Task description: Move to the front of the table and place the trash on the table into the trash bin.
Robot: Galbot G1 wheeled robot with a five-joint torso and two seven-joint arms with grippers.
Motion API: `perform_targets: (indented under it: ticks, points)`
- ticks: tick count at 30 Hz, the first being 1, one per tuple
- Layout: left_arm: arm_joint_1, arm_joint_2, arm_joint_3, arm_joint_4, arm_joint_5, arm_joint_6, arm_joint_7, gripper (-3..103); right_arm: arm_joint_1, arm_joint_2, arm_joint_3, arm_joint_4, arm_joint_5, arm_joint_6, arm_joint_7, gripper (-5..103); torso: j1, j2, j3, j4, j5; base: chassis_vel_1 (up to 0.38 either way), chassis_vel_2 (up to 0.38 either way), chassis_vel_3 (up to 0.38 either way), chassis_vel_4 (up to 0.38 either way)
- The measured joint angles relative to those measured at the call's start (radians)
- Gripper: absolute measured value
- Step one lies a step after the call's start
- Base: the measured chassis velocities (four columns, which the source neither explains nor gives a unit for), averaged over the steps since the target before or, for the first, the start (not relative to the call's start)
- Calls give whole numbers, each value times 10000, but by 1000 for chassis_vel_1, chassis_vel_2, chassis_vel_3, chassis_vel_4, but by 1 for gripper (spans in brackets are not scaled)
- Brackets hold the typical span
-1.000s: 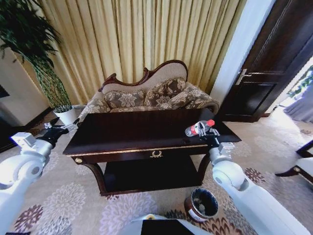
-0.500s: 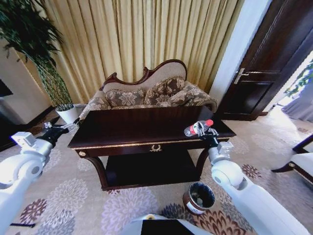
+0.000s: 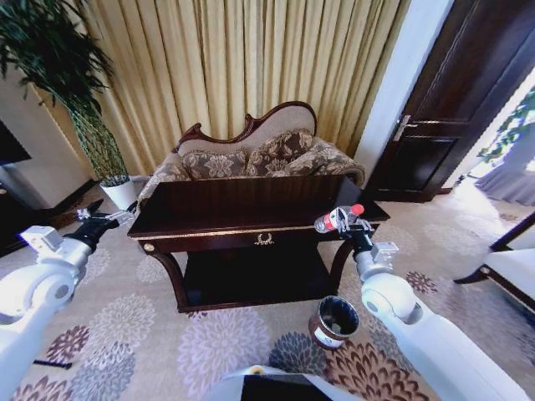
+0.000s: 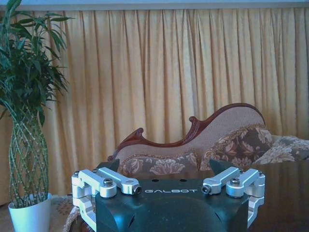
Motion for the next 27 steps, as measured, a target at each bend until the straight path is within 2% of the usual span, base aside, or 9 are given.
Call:
perform_targets:
  ticks: [18, 27]
  points:
    - [67, -105, -27, -107, 18, 13, -25, 100, -86, -25, -5, 46, -17, 63, -21, 32, -1, 1, -1, 0, -1, 138, -130, -129, 132]
    - [47, -198, 72, -122, 66, -2, -24, 100, -253, -9, -51, 0, -188, 124, -78, 32, -2, 2, 0, 1, 2, 37, -38, -45, 29]
